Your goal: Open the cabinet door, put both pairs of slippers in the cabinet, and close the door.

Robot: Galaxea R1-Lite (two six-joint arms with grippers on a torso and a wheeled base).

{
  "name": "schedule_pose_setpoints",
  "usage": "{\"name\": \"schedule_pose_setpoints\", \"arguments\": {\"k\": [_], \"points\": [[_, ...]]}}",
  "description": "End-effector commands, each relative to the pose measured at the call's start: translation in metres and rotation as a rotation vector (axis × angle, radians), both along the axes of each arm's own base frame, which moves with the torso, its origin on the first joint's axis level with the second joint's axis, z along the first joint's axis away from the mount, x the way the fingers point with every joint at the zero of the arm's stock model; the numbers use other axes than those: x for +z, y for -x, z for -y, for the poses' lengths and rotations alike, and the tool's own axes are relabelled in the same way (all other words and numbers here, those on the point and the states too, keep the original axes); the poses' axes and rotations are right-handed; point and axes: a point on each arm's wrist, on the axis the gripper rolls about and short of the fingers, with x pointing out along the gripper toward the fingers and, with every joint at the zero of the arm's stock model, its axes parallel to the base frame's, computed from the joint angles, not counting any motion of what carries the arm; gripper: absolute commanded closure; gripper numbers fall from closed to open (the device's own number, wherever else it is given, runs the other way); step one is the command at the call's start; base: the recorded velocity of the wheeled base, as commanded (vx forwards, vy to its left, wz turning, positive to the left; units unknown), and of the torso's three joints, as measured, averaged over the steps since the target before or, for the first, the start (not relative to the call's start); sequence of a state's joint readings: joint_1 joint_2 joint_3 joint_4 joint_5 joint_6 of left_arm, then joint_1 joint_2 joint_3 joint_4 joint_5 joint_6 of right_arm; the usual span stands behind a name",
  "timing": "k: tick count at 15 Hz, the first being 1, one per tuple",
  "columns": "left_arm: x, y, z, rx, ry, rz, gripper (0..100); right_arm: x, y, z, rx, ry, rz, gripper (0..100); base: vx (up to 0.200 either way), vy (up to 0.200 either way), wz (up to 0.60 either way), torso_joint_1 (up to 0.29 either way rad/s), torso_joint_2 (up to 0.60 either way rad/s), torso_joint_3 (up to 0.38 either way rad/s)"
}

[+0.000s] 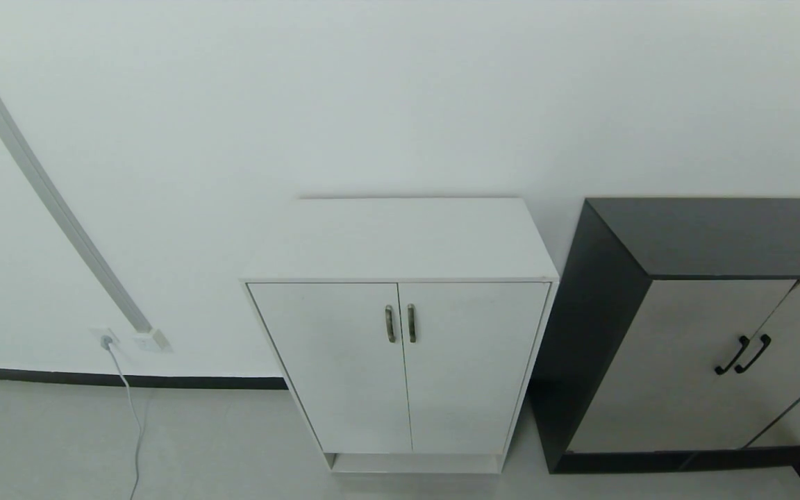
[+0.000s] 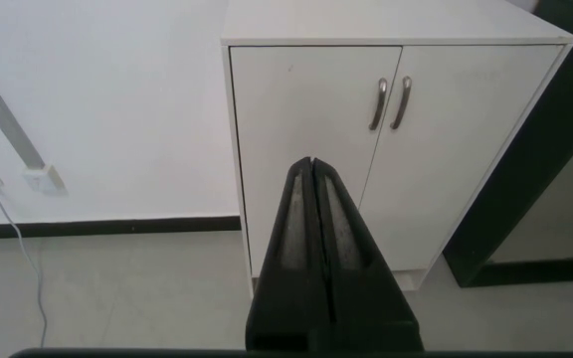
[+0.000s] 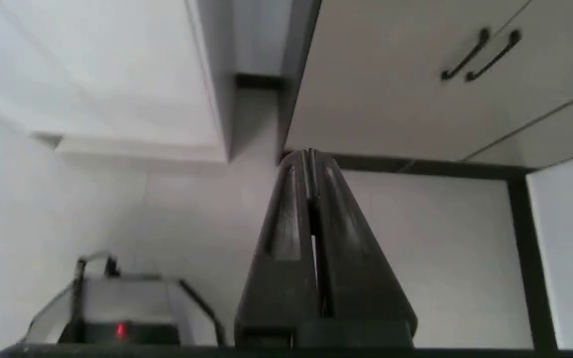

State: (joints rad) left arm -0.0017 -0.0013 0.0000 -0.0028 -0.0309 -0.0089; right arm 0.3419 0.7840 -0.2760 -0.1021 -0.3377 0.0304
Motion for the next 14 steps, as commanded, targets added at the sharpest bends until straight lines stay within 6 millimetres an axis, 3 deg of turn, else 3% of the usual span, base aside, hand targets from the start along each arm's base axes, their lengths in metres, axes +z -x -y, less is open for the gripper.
{"name": "schedule_pose_setpoints", "arguments": {"k": [1, 3, 6, 14], "points": [[0.0, 0.0, 0.0, 0.0, 0.0, -0.001, 100, -0.009, 0.051, 0.016, 0.1, -0.035, 0.085, 100, 0.0, 0.0, 0.0, 0.0, 0.0, 0.0], [0.0, 0.0, 0.0, 0.0, 0.0, 0.001, 100, -0.027, 0.063, 0.018, 0.229, -0.022, 0.073, 100, 0.0, 0.0, 0.0, 0.0, 0.0, 0.0], [0.0, 0.0, 0.0, 0.0, 0.002, 0.001, 100, -0.054, 0.061, 0.016, 0.287, -0.024, 0.02, 100, 0.0, 0.0, 0.0, 0.0, 0.0, 0.0], [0.0, 0.0, 0.0, 0.0, 0.002, 0.001, 100, -0.075, 0.059, 0.013, 0.339, -0.055, -0.043, 100, 0.0, 0.0, 0.0, 0.0, 0.0, 0.0]]}}
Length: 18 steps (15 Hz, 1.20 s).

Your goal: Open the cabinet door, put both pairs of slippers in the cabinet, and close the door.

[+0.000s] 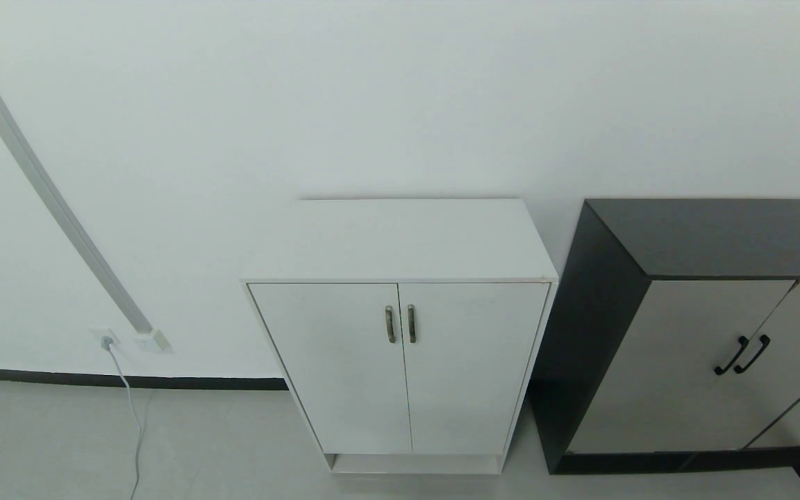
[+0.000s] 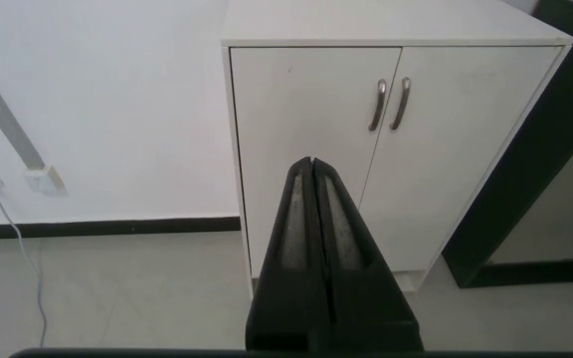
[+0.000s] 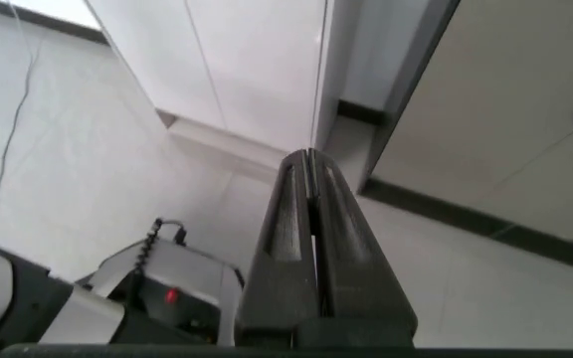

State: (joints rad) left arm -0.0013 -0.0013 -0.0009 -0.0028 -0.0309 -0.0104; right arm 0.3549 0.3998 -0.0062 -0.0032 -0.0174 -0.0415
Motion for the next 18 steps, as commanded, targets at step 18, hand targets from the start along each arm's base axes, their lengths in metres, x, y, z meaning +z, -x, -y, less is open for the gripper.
{"name": "schedule_pose_setpoints", "arguments": {"k": [18], "points": [[0.0, 0.0, 0.0, 0.003, 0.003, -0.002, 100, -0.004, 0.025, 0.004, -0.309, -0.088, 0.299, 100, 0.0, 0.0, 0.0, 0.0, 0.0, 0.0]]}}
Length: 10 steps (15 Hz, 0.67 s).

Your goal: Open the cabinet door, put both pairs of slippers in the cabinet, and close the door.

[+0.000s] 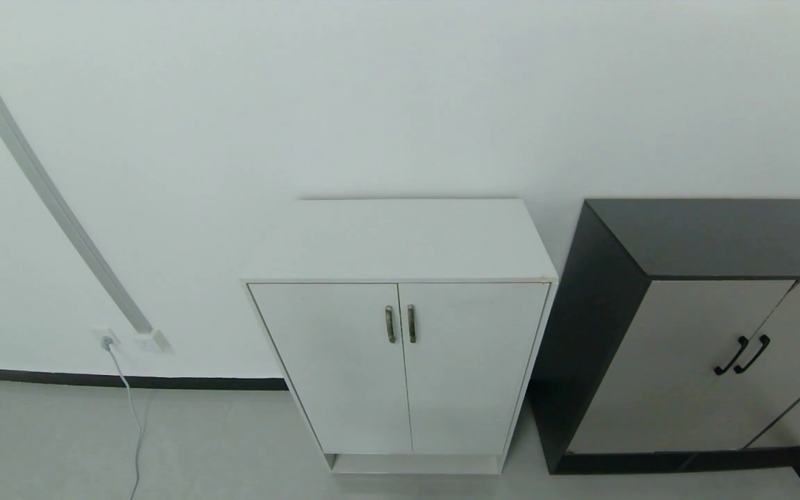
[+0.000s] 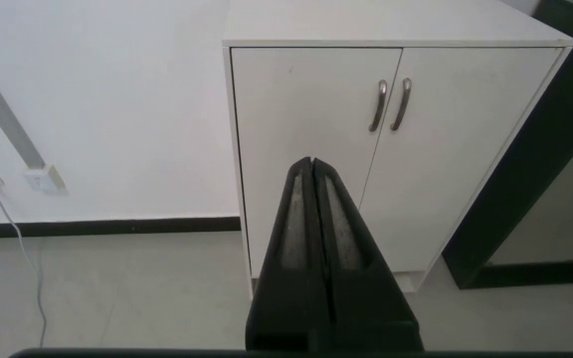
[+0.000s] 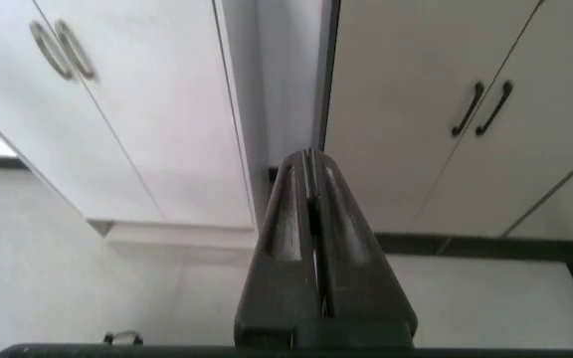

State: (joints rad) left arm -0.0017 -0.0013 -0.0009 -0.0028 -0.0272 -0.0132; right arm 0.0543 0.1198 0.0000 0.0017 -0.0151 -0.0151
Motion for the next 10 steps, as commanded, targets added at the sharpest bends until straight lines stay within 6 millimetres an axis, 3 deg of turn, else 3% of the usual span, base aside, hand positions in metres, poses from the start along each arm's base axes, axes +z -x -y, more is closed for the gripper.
{"name": "schedule_pose_setpoints", "arguments": {"k": [1, 3, 10], "points": [[0.0002, 0.0, 0.0, 0.0, 0.001, 0.0, 100, -0.0007, 0.0035, -0.0001, -0.015, -0.002, 0.045, 100, 0.0, 0.0, 0.0, 0.0, 0.0, 0.0], [0.0002, 0.0, 0.0, 0.0, 0.001, 0.0, 100, -0.0017, 0.0093, -0.0008, -0.055, 0.006, 0.122, 100, 0.0, 0.0, 0.0, 0.0, 0.0, 0.0], [0.0002, 0.0, 0.0, 0.0, -0.004, 0.0, 100, -0.0009, 0.0093, 0.001, -0.143, -0.108, 0.135, 100, 0.0, 0.0, 0.0, 0.0, 0.0, 0.0]]}}
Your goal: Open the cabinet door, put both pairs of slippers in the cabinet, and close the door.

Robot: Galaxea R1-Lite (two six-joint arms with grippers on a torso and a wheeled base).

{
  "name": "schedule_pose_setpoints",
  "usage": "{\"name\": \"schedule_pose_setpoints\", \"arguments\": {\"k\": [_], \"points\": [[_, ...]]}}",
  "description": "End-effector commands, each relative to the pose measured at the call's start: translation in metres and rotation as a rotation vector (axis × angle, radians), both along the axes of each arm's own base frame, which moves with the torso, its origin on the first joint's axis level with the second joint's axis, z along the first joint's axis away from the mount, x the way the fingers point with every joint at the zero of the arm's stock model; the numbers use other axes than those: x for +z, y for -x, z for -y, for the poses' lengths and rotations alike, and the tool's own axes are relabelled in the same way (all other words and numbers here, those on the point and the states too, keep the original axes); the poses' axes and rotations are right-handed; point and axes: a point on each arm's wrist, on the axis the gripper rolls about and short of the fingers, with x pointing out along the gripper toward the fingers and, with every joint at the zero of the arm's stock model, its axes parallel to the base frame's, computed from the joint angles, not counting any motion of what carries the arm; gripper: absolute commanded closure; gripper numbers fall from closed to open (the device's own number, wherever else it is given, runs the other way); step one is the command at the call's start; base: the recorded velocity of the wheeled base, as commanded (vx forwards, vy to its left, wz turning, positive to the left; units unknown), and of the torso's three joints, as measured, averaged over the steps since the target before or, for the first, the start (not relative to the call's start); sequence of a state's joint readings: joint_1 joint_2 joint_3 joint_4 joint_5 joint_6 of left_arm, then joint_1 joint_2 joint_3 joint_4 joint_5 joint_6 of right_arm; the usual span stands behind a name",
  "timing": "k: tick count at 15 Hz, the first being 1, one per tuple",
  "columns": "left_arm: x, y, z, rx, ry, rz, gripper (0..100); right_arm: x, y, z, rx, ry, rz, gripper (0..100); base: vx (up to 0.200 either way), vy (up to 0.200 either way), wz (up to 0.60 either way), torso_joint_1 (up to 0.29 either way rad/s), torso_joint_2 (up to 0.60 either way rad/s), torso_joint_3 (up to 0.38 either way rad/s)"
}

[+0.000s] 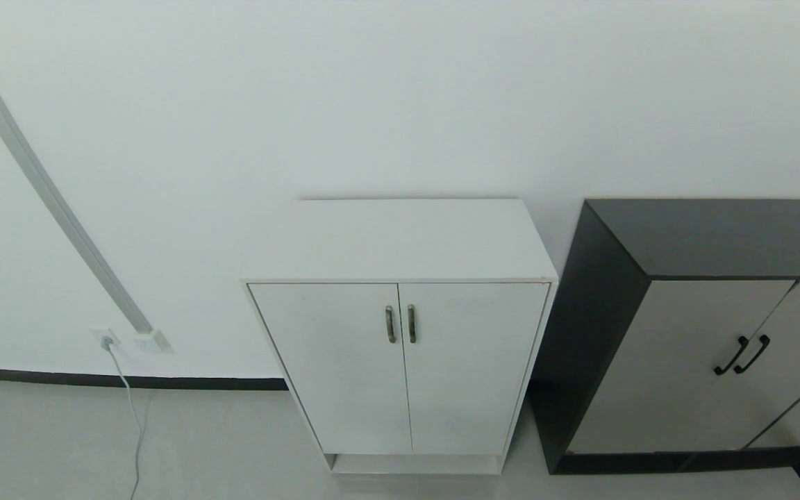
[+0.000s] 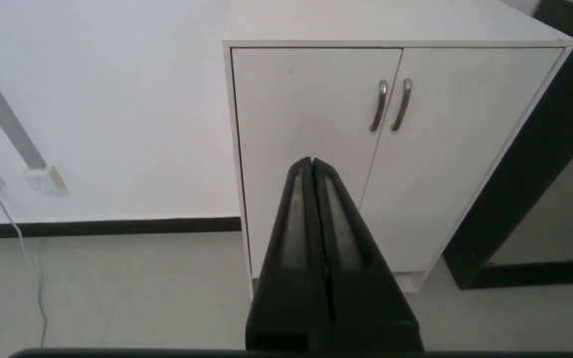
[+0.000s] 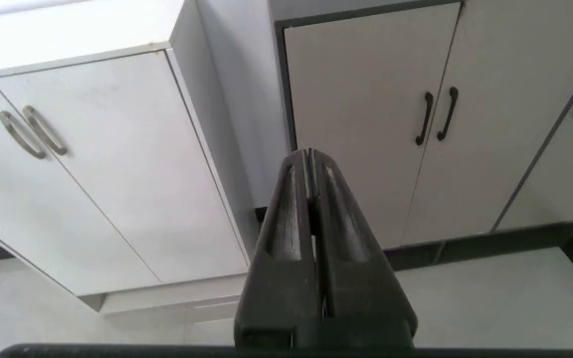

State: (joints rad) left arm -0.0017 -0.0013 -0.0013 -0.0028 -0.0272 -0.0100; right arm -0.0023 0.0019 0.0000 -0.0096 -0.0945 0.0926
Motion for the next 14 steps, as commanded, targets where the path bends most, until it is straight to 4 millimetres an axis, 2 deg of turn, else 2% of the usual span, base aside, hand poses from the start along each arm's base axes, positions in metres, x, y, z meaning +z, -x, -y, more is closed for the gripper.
{"name": "schedule_pose_setpoints", "arguments": {"k": [1, 14], "points": [[0.0001, -0.0001, 0.0, 0.0, -0.001, -0.001, 100, 0.0001, 0.0002, 0.0, -0.003, -0.003, 0.003, 100, 0.0, 0.0, 0.0, 0.0, 0.0, 0.0], [-0.0003, -0.0002, 0.0, -0.002, -0.001, -0.002, 100, -0.0001, 0.0001, -0.0002, 0.009, 0.019, 0.0, 100, 0.0, 0.0, 0.0, 0.0, 0.0, 0.0]]}}
